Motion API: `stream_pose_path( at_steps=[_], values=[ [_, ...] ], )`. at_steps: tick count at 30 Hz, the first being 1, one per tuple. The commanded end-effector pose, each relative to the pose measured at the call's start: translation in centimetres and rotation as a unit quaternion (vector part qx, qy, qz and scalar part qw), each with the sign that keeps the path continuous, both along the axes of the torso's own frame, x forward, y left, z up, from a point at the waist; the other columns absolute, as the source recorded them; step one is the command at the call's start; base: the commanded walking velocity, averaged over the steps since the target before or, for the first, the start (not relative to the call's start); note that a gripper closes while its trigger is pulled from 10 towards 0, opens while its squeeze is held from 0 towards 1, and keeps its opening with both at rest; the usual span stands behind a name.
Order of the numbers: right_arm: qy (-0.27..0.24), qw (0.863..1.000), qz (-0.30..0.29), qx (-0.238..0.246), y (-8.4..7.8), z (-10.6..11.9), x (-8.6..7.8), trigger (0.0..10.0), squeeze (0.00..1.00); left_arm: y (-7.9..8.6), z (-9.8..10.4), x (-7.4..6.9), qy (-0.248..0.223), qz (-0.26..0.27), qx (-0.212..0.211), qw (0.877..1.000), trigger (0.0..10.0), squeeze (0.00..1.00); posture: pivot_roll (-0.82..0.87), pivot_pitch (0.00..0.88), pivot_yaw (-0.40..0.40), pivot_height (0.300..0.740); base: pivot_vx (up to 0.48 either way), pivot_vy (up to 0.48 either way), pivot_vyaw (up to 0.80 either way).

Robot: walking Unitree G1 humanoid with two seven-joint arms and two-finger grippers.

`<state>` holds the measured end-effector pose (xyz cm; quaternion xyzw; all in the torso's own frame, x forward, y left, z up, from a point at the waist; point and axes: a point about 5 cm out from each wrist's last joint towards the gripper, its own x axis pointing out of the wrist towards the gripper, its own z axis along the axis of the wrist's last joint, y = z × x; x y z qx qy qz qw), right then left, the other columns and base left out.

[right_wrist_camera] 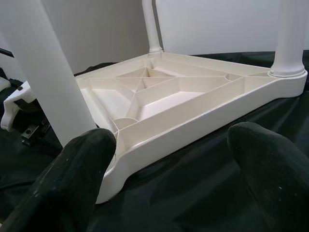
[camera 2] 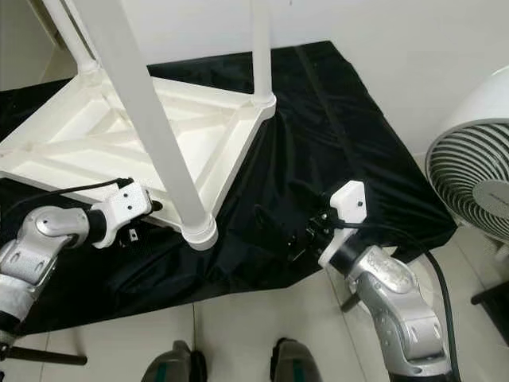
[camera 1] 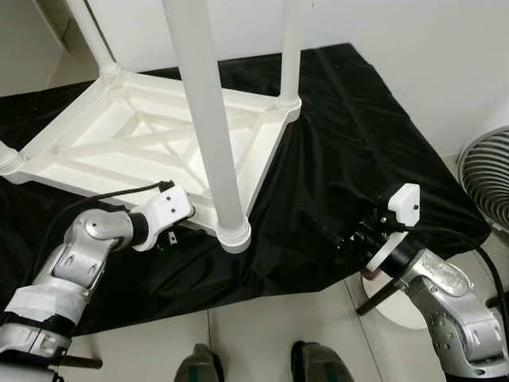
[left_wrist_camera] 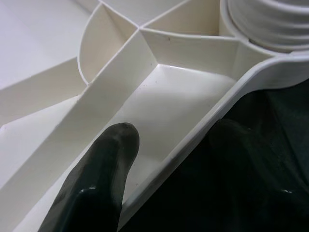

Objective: Building children table

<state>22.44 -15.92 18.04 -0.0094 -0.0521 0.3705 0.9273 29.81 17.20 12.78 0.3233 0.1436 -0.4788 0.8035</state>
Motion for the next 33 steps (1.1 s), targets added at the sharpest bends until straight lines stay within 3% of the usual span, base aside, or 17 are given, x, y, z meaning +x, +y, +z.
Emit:
stream_pose_path(
  at_steps=[1, 3, 4, 5, 6, 7, 8, 9, 10, 11, 12, 23, 33],
  values=[
    [0.002, 1.0, 0.001, 0.003, 0.0, 0.1, -0.2, 10.0, 0.0, 0.7, -0.6, 0.3, -0.009, 0.038, 0.012, 0.999, 10.0, 0.0, -0.08, 0.152, 0.132, 0.74, 0.0, 0.0, 0.0],
    [0.003, 1.0, 0.0, 0.003, 0.0, 0.1, -0.2, 10.0, 0.0, 0.7, -0.6, 0.3, -0.004, 0.036, 0.012, 0.999, 10.0, 0.0, -0.08, 0.152, 0.133, 0.74, 0.0, 0.0, 0.0],
    [0.003, 1.0, -0.001, 0.003, -0.1, 0.1, -0.3, 10.0, 0.0, 0.7, -0.8, 0.1, 0.002, 0.029, 0.016, 0.999, 9.3, 0.0, -0.08, 0.154, 0.134, 0.74, 0.0, 0.0, 0.0],
    [0.003, 1.0, -0.001, 0.003, -0.1, 0.1, -0.3, 10.0, 0.0, 0.7, -0.8, 0.1, 0.002, 0.029, 0.016, 0.999, 9.3, 0.0, -0.08, 0.154, 0.134, 0.74, 0.0, 0.0, 0.0],
    [0.003, 1.0, -0.002, 0.002, -0.1, 0.0, -0.3, 10.0, 0.0, 0.7, -1.0, -0.2, 0.012, 0.015, 0.021, 1.0, 4.5, 0.0, -0.08, 0.156, 0.136, 0.74, 0.0, 0.0, 0.0],
    [0.003, 1.0, -0.002, 0.002, -0.1, 0.0, -0.3, 10.0, 0.0, 0.7, -1.0, -0.2, 0.012, 0.015, 0.021, 1.0, 4.5, 0.0, -0.08, 0.156, 0.136, 0.74, 0.0, 0.0, 0.0],
    [0.003, 1.0, -0.003, 0.002, -0.1, 0.0, -0.3, 10.0, 0.0, 0.6, -1.1, -0.5, 0.021, -0.001, 0.023, 1.0, 3.2, 0.0, -0.08, 0.156, 0.136, 0.74, 0.0, 0.0, 0.0],
    [0.003, 1.0, -0.003, 0.002, -0.1, 0.0, -0.3, 10.0, 0.0, 0.6, -1.1, -0.5, 0.021, -0.001, 0.023, 1.0, 3.2, 0.0, -0.08, 0.156, 0.136, 0.74, 0.0, 0.0, 0.0],
    [0.004, 1.0, -0.003, 0.002, -0.1, 0.0, -0.3, 10.0, 0.0, 0.5, -1.2, -0.9, 0.029, -0.014, 0.023, 0.999, 0.9, 0.0, -0.08, 0.157, 0.138, 0.74, 0.0, 0.0, 0.0],
    [0.004, 1.0, -0.003, 0.002, -0.1, 0.0, -0.3, 10.0, 0.0, 0.5, -1.2, -0.9, 0.029, -0.014, 0.023, 0.999, 0.9, 0.0, -0.08, 0.157, 0.138, 0.74, 0.0, 0.0, 0.0],
    [0.004, 1.0, -0.004, 0.001, -0.1, 0.0, -0.4, 10.0, 0.0, 0.5, -1.3, -1.1, 0.037, -0.021, 0.021, 0.999, 0.3, 0.0, -0.08, 0.157, 0.138, 0.74, 0.0, 0.0, 0.0],
    [0.004, 1.0, -0.005, -0.001, 0.0, 0.0, -0.2, 10.0, 0.0, 0.1, -1.6, -1.7, 0.05, -0.045, 0.021, 0.998, 0.0, 0.0, -0.08, 0.155, 0.138, 0.74, 0.0, 0.0, 0.0],
    [0.0, 1.0, -0.011, 0.0, -0.1, 0.0, -0.1, 10.0, 0.0, -0.2, -1.6, -2.0, 0.044, -0.02, 0.001, 0.999, 0.0, 0.0, -0.08, 0.144, 0.136, 0.74, 0.0, 0.0, 0.0]
  ],
)
